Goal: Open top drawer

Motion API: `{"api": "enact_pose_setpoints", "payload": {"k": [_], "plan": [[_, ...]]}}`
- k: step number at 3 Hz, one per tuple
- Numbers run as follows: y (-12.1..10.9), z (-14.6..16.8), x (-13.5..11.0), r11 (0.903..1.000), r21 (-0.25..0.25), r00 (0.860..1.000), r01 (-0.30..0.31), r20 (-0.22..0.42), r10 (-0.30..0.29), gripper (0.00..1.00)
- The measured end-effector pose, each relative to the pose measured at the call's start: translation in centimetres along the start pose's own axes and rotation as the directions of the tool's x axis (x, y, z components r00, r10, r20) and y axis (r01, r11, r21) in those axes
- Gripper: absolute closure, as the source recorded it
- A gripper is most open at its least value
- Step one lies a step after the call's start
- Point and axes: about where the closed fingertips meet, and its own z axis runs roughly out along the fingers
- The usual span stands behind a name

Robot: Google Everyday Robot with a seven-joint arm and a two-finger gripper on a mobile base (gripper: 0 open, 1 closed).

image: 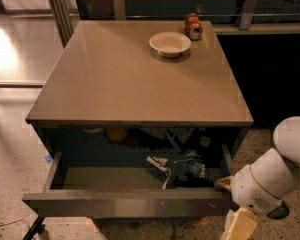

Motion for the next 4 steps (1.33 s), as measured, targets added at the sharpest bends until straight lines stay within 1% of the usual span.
{"api": "enact_pose_setpoints", "payload": {"k": [1, 2, 3, 4], "plan": [[0.0, 0.0, 0.0, 1.0, 0.0, 1.0, 0.0, 0.0, 0.0, 0.0], [0.7, 0.1, 1.0, 1.0, -0.007, 1.0, -0.004, 0.003, 0.004, 0.0], [3.8, -0.2, 4.2, 0.9999, -0.012, 1.0, -0.007, -0.011, 0.007, 0.0], [3.8, -0.2, 4.2, 0.9999, -0.012, 1.0, -0.007, -0.011, 0.007, 0.0]]}}
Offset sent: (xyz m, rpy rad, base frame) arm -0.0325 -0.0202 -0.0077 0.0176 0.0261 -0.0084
